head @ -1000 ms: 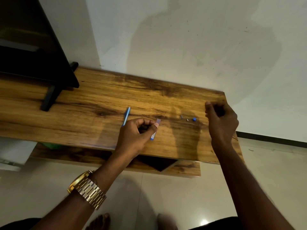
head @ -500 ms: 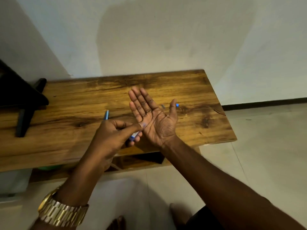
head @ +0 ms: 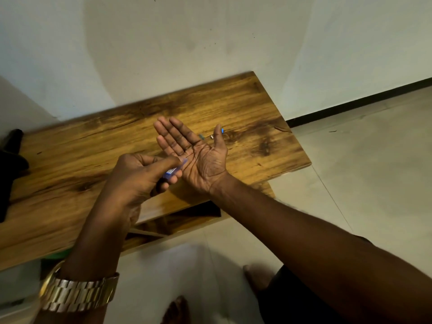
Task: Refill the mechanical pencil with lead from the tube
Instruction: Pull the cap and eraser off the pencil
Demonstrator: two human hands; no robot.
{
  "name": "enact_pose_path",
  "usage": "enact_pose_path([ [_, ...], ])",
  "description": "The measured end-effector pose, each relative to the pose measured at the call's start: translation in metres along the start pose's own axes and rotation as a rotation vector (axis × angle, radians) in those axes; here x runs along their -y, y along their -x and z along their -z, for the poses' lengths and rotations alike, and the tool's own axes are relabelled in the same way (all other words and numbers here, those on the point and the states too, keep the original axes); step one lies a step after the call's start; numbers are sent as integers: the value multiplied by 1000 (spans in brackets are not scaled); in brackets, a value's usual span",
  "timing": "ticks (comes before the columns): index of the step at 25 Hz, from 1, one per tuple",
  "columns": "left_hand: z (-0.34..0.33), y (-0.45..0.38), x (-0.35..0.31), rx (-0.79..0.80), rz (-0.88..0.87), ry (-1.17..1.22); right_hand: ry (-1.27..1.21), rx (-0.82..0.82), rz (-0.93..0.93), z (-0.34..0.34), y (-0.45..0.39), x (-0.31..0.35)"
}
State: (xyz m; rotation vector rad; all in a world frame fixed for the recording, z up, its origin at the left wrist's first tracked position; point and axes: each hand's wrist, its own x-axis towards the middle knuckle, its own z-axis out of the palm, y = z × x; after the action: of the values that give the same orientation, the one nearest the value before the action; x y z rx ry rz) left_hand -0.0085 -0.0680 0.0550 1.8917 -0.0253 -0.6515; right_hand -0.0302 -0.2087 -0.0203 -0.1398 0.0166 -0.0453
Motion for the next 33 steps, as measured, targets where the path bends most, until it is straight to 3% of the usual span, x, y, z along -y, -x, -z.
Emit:
enact_pose_path([
  [7, -14, 6, 20, 87, -27, 2, -33, -142, 84, 7, 7, 41],
  [10, -19, -5, 38, -38, -44, -1, -13, -178, 150, 8, 9, 59],
  [14, -36, -27, 47, -274, -245, -205, 72, -221, 251, 8, 22, 80],
  [18, -52, -44, 46, -288, -298, -209, 159, -262, 263, 3, 23, 90],
  [25, -20, -47, 60, -414, -309, -253, 217, -240, 131, -12, -3, 49],
  [27, -17, -42, 60, -438, -400, -243, 213, -230, 123, -12, -6, 41],
  [30, -31, -27, 53, -379, -571, -146, 245, -231, 161, -11, -5, 35],
  [33, -51, -15, 50, -298, -623, -138, 298, -211, 197, -12, -4, 39],
])
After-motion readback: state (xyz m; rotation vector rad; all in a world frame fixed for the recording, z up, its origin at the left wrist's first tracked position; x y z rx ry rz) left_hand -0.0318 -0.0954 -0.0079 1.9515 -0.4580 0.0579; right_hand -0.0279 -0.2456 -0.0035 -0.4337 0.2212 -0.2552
